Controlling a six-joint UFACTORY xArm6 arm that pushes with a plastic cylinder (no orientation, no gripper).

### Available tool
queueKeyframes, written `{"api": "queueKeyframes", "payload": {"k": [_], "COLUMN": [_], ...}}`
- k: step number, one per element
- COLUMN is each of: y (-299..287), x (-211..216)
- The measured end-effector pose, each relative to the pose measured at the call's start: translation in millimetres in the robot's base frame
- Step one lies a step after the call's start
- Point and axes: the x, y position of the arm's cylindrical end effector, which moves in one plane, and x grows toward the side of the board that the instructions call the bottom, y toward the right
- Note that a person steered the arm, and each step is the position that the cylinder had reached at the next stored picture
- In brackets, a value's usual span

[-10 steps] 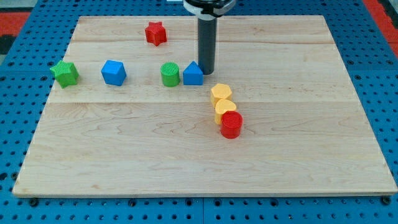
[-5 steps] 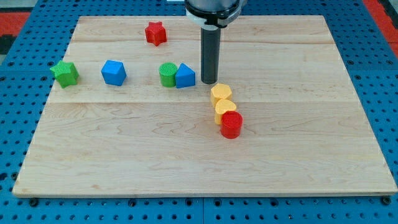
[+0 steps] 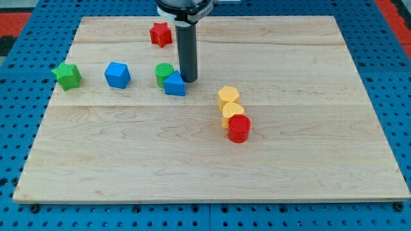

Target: Adjusted the blue cube to the right if the green circle

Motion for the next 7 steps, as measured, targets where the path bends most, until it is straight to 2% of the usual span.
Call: {"api": "queueKeyframes", "payload": {"k": [1, 2, 3, 4, 6, 7], "y": [45.6, 39.3, 3.5, -15.2, -13.7, -6.1], "x": [3.3, 37.6, 61.9, 62.9, 29.2, 29.1]}}
